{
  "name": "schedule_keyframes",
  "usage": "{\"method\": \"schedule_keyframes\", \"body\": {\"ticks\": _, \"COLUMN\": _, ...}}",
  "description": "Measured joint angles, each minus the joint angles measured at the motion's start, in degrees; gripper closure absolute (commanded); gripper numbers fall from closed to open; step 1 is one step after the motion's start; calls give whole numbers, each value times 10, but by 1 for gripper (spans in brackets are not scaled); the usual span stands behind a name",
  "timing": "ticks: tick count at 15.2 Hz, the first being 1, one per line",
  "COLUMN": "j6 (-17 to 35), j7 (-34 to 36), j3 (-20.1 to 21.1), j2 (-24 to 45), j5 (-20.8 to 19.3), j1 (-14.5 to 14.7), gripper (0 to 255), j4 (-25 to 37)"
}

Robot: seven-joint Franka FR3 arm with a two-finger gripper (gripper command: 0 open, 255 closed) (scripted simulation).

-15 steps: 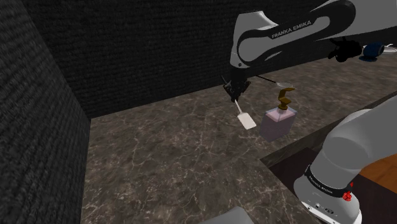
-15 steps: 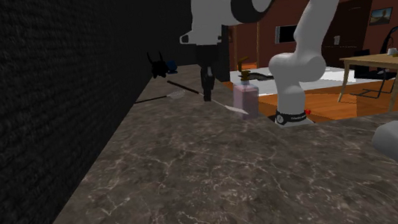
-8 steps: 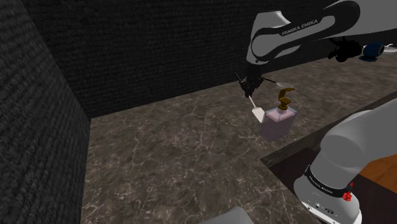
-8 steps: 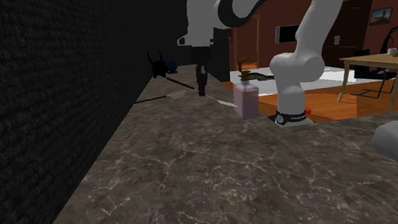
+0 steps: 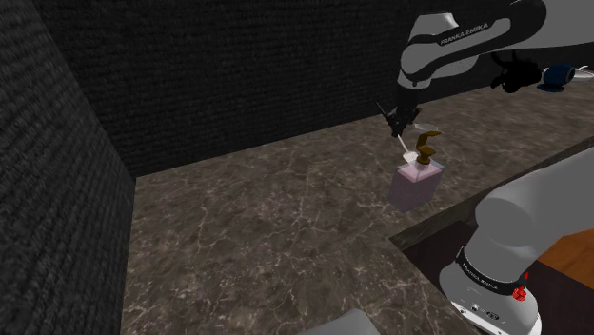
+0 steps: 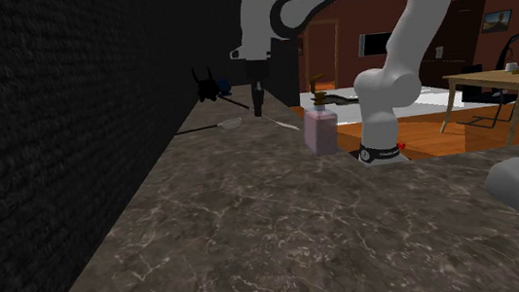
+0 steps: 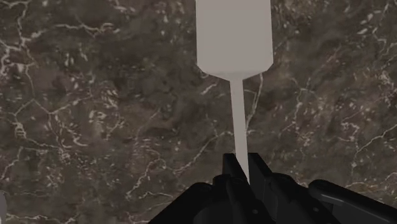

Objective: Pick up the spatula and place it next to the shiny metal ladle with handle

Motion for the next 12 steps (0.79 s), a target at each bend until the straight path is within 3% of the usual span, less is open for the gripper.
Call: {"method": "schedule_keyframes", "body": {"ticks": 12, "j6": 5, "j7": -182, "j3": -137, "j2": 94, "j5": -26, "j1": -61, "gripper": 255, "j4": 94}}
